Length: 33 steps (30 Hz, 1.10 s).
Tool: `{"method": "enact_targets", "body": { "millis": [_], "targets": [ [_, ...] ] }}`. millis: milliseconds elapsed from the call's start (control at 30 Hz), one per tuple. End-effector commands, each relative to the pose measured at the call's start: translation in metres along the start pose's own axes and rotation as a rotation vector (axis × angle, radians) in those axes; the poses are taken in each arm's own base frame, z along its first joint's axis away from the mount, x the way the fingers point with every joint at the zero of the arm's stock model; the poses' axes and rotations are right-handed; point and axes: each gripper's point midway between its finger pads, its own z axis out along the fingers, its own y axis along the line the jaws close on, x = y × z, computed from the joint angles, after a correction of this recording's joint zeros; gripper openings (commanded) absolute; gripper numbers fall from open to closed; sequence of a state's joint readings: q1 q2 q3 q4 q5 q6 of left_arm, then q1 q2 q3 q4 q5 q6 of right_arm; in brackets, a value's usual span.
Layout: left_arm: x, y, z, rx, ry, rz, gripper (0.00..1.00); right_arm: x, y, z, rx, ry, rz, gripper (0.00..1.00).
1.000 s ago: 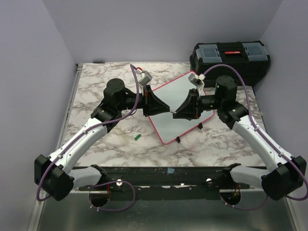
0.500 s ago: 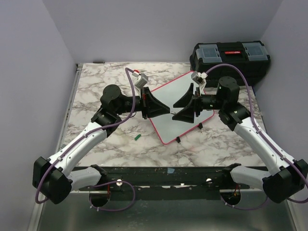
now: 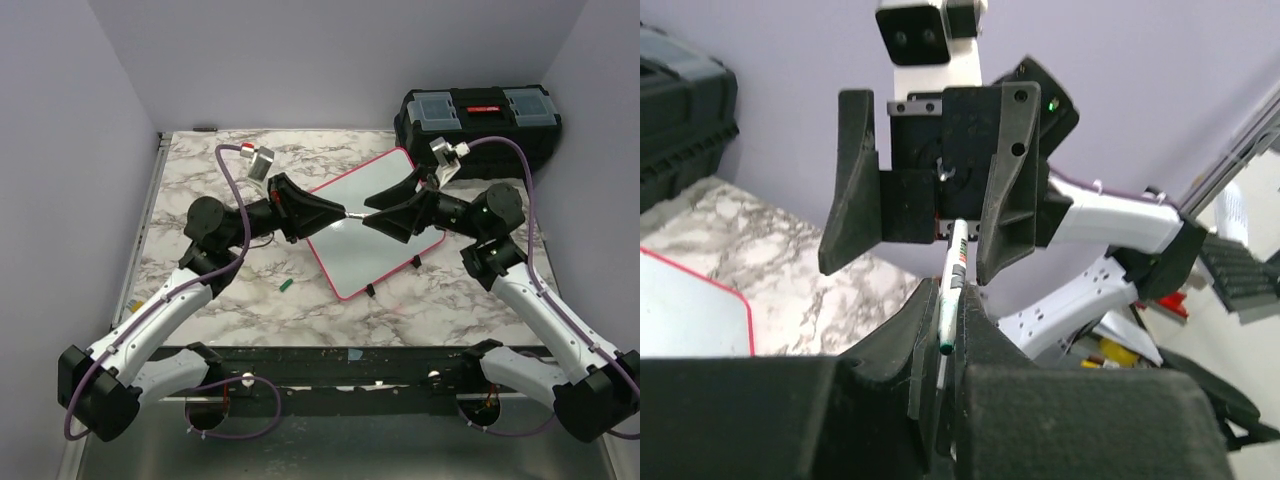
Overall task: Write a sentence on the whiteboard
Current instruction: Pass from the left arm to the right
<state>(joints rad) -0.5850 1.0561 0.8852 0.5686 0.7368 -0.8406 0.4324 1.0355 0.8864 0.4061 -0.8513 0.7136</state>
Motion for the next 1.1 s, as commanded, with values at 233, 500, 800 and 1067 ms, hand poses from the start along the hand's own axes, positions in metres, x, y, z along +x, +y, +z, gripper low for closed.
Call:
{"method": "enact_targets", "body": {
  "millis": [233, 500, 800, 1067],
  "targets": [
    [-0.038, -0.023, 0.002, 0.039, -0.191, 0.025, 0.00, -0.041, 0.043, 0.005, -0.156, -0.115, 0.025, 0.57],
    [-0.032, -0.015, 0.014, 0.037, -0.163, 0.023, 0.00, -0.043, 0.046, 0.007, -0.175, -0.107, 0.034, 0.43],
    [-0.028, -0.009, 0.020, 0.030, -0.140, 0.028, 0.00, -0.036, 0.040, 0.009, -0.168, -0.068, 0.039, 0.37],
    [-0.023, -0.007, 0.027, 0.046, -0.088, 0.032, 0.00, -0.032, 0.038, 0.011, -0.172, -0.035, 0.055, 0.31]
  ]
}}
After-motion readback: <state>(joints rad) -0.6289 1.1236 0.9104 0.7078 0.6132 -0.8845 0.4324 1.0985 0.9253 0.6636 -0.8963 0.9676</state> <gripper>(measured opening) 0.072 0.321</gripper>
